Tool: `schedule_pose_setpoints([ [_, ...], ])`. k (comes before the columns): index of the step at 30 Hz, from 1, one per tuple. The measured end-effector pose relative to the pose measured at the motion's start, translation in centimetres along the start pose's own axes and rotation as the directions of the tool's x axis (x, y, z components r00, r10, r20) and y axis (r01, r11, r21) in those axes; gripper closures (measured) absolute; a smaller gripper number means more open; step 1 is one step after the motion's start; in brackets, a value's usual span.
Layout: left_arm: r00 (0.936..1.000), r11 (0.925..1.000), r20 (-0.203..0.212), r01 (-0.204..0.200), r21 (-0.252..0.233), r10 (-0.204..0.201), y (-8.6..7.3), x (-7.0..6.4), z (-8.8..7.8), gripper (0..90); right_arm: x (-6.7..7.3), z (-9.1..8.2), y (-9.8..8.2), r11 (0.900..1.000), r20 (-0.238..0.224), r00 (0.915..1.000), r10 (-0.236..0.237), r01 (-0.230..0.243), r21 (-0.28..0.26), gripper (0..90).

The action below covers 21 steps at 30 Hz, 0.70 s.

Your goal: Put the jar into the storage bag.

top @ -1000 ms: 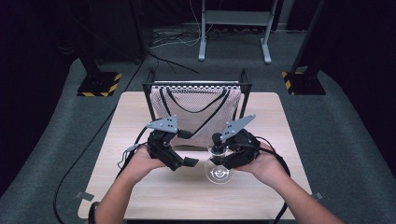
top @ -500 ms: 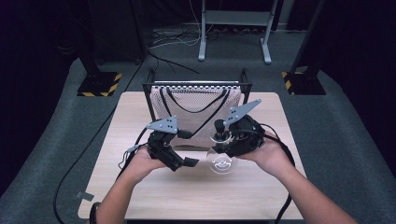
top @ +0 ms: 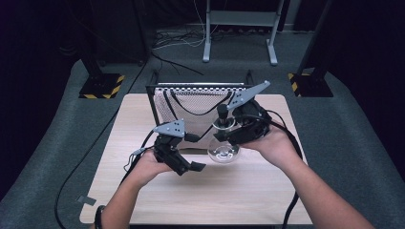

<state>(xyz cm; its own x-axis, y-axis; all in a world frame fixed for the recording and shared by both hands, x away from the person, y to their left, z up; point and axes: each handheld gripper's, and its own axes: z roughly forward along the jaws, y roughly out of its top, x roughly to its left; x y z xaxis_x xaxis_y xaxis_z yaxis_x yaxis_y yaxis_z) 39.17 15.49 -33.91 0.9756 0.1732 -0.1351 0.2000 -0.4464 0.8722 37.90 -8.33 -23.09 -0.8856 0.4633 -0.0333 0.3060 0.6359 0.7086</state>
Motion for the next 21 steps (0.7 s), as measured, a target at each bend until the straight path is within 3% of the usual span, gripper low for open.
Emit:
schedule_pose_setpoints([
  [21, 1.0000, 0.9994, 0.001, 0.005, -0.034, -0.005, -0.3, 0.2, 0.5, 0.0, -0.3, -0.6, 4.7, 0.998, 0.047, 0.9986, 0.026, -0.024, -0.058, 50.2],
])
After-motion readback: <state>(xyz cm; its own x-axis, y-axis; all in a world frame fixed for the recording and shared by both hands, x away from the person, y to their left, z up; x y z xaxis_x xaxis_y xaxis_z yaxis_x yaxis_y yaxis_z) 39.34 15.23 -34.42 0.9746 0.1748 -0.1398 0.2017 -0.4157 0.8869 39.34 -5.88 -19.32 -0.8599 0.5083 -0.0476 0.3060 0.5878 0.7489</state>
